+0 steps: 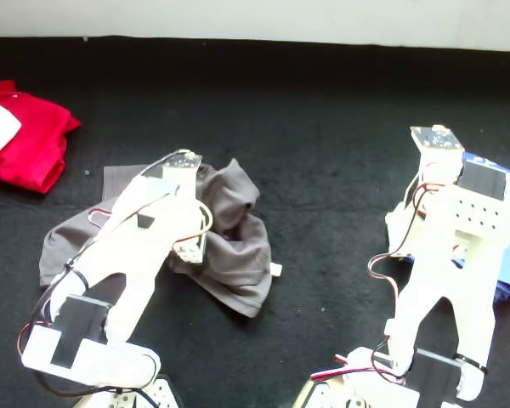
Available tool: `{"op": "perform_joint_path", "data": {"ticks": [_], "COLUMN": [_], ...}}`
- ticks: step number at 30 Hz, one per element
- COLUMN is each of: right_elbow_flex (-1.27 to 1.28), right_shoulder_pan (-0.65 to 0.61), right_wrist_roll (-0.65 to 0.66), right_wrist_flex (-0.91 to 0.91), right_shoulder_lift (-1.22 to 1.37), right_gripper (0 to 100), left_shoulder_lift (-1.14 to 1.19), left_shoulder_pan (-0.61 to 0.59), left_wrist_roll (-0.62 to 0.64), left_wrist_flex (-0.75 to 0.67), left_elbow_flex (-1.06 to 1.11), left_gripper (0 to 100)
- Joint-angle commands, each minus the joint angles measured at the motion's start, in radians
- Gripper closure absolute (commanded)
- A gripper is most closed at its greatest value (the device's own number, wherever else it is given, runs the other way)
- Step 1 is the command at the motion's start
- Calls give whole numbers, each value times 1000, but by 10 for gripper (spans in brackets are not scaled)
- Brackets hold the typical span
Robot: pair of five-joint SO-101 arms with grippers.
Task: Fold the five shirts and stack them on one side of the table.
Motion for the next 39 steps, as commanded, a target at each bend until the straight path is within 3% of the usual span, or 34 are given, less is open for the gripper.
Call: {"op": "perform_joint_path", "data": {"ticks": [1, 9, 24, 28, 33, 39], "right_elbow_flex": [2, 2, -1, -1, 1, 2], "right_shoulder_pan": [7, 7, -18, -77, -171, -323], "right_wrist_roll": [14, 14, 14, 14, 9, 8], "right_wrist_flex": [13, 13, 13, 13, 13, 5], "right_shoulder_lift": [-38, -38, -38, -38, -38, -28], "right_gripper": [832, 832, 832, 832, 832, 832], "left_shoulder_lift": [41, 107, -219, -255, -252, -248], "left_shoulder_pan": [8, 7, -108, -252, -578, -865], "left_wrist_roll": [12, 6, -57, -54, -75, -192], "left_wrist_flex": [-26, 71, 465, 528, 574, 566], "left_elbow_flex": [-24, -165, -467, -611, -805, -816], "left_gripper": [851, 989, 994, 994, 994, 994]}}
